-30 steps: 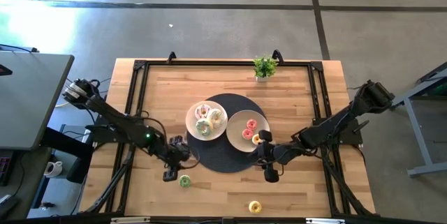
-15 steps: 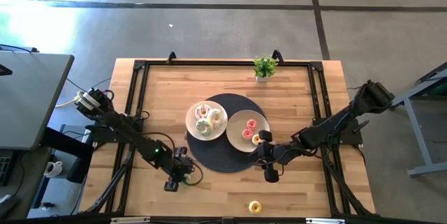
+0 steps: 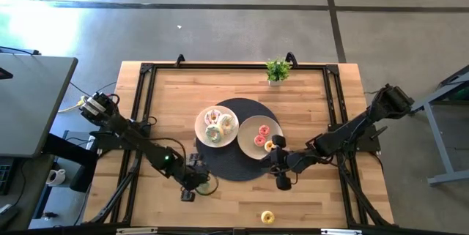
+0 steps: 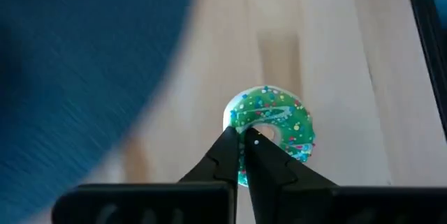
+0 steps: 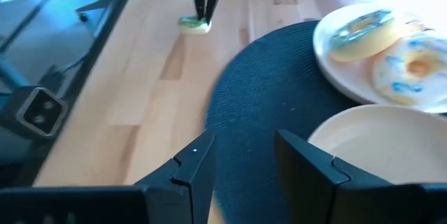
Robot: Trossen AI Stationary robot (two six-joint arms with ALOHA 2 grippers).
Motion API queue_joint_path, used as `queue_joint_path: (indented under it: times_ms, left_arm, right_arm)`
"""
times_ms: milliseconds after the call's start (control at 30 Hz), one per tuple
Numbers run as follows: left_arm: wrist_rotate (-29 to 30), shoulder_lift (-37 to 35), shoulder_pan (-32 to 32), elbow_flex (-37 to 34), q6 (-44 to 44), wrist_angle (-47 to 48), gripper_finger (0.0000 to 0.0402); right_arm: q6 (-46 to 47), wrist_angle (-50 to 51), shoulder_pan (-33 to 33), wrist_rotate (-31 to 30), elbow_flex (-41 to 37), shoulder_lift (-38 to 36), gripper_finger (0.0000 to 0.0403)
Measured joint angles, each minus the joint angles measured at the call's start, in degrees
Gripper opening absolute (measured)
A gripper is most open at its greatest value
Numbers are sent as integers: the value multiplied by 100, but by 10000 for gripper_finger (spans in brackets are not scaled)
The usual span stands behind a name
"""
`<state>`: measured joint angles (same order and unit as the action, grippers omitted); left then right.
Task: Pick & Place donuts
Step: Put the small green donut on the light brown plate
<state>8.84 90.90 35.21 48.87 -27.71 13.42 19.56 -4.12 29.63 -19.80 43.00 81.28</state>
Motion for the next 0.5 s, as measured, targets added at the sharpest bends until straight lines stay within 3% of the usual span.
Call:
queue_joint_path:
  times_ms: [133, 267, 367, 500]
  left_arm:
    - [603, -1, -401, 449, 538, 1, 19]
    - [746, 0, -997, 890, 1221, -77, 13]
    - [628, 146, -1564, 1205, 1382, -270, 4]
    - [492, 504, -2257, 1461, 1407, -398, 5]
  right_arm:
    - [-59, 0, -2, -318, 0, 0, 142]
    - [-50, 2, -2, -355, 0, 0, 142]
    - [113, 56, -2, -36, 0, 0, 142]
    - [889, 536, 0, 948, 0, -4, 142]
